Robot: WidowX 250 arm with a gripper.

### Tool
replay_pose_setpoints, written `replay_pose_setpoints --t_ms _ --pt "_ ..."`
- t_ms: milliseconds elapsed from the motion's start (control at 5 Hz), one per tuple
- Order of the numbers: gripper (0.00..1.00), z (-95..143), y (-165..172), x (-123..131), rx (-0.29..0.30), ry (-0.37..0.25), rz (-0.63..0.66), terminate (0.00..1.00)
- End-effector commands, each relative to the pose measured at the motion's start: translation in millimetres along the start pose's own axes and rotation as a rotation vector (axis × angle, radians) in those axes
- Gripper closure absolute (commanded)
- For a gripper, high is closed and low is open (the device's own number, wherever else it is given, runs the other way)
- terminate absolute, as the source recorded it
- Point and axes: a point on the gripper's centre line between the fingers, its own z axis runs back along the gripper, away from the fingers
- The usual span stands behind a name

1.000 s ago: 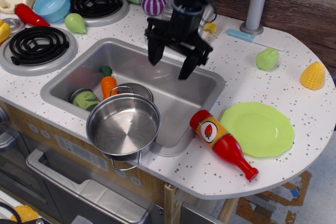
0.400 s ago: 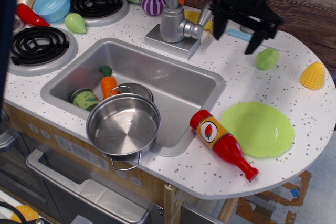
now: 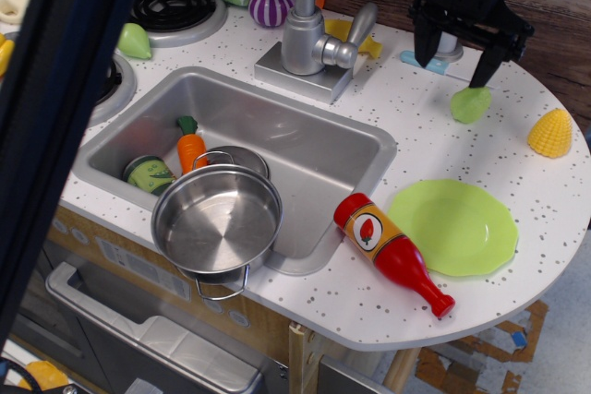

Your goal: Put broccoli in pot or pan

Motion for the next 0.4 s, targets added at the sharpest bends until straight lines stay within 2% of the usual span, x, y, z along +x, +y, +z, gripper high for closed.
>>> replay_pose_setpoints --t_ms 0,200 --pt "0.00 14.3 -15.9 14.2 -0.047 -0.092 -0.025 0.00" --pt "0.00 4.3 -14.2 15.8 -0.058 -0.110 -0.052 0.00"
